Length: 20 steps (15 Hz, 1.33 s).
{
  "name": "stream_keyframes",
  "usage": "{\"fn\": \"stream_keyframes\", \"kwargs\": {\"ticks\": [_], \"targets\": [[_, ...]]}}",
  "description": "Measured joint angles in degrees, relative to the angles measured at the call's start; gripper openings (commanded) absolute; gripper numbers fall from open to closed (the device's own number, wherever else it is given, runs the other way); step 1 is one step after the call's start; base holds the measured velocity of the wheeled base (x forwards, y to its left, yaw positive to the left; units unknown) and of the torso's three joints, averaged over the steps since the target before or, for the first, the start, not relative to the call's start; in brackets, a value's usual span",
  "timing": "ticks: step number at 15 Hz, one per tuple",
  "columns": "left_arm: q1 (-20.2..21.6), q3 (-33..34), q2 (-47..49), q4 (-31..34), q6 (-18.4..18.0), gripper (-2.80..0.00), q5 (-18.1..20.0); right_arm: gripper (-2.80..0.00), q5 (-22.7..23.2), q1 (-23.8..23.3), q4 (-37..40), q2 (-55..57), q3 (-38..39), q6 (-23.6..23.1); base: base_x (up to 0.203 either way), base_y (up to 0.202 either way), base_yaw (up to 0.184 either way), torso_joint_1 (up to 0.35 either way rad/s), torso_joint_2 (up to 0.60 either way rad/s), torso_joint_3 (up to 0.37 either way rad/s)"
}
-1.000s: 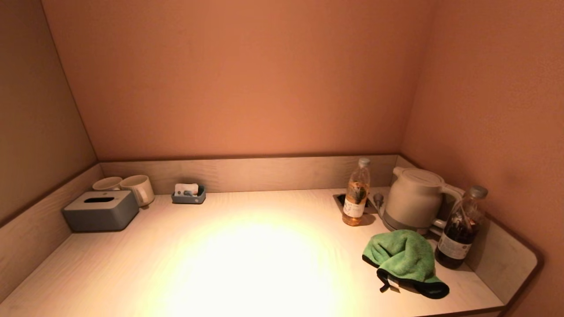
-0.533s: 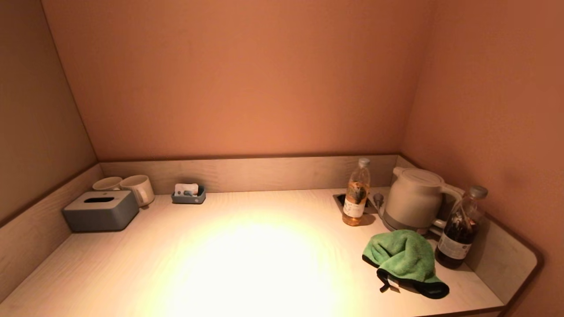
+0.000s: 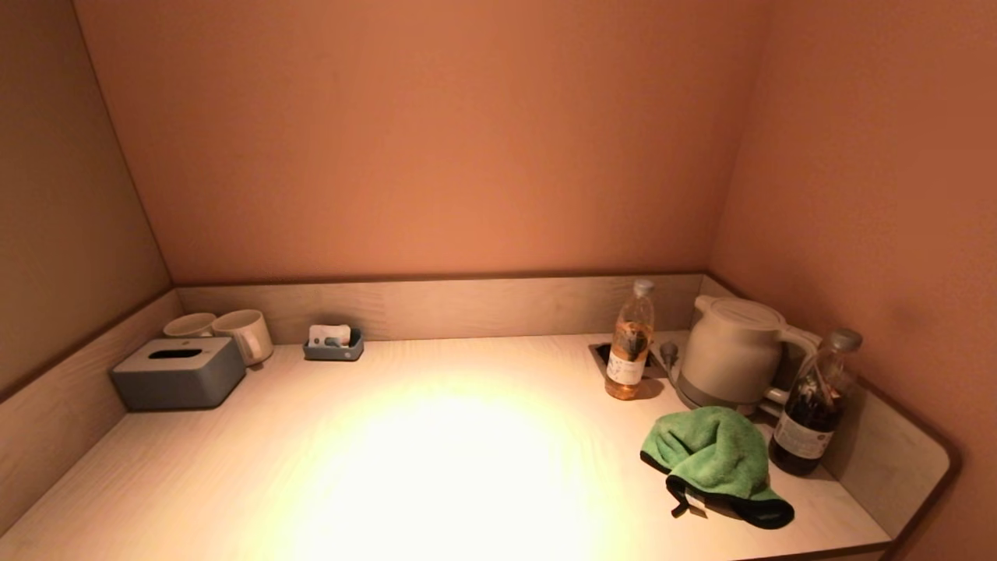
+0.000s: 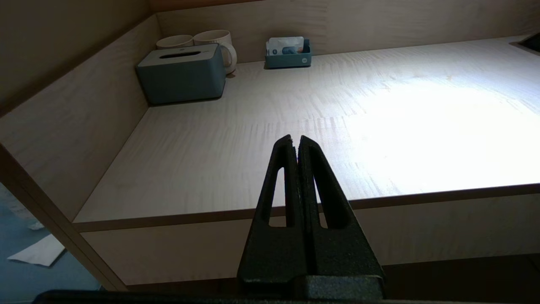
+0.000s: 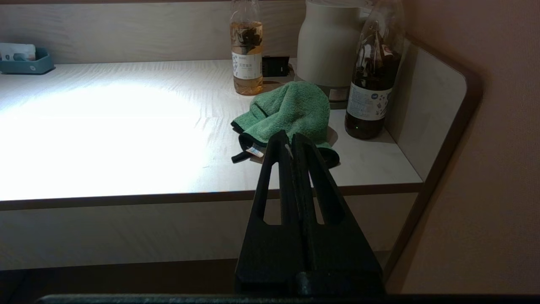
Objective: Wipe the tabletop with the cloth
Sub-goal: Pick up the tablecloth
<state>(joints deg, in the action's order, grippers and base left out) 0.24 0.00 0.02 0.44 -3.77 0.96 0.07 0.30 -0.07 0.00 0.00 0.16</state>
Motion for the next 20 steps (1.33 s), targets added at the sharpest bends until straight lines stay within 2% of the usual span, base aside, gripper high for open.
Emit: {"fn": "stream_keyframes", "kwargs": {"ticks": [13,16,18,20], "targets": [[0.0,0.0,0.0,0.0,0.0,-2.80,0.0,-2.80,0.0,0.0,0.0,0.0,0.0,-0.1,0.000,0.000,0.000,0.000,0.00,0.000],[0.0,0.0,0.0,0.0,0.0,-2.80,0.0,-2.80,0.0,0.0,0.0,0.0,-0.1,-1.3,0.000,0.000,0.000,0.000,0.00,0.000],[0.0,0.0,0.0,0.0,0.0,-2.80,0.0,-2.80,0.0,0.0,0.0,0.0,-0.7,-2.6,0.000,0.000,0.000,0.000,0.00,0.000],[0.0,0.0,0.0,0.0,0.0,-2.80,0.0,-2.80,-0.1,0.0,0.9,0.2,-5.0,-3.4,0.000,0.000,0.000,0.000,0.00,0.000]]}}
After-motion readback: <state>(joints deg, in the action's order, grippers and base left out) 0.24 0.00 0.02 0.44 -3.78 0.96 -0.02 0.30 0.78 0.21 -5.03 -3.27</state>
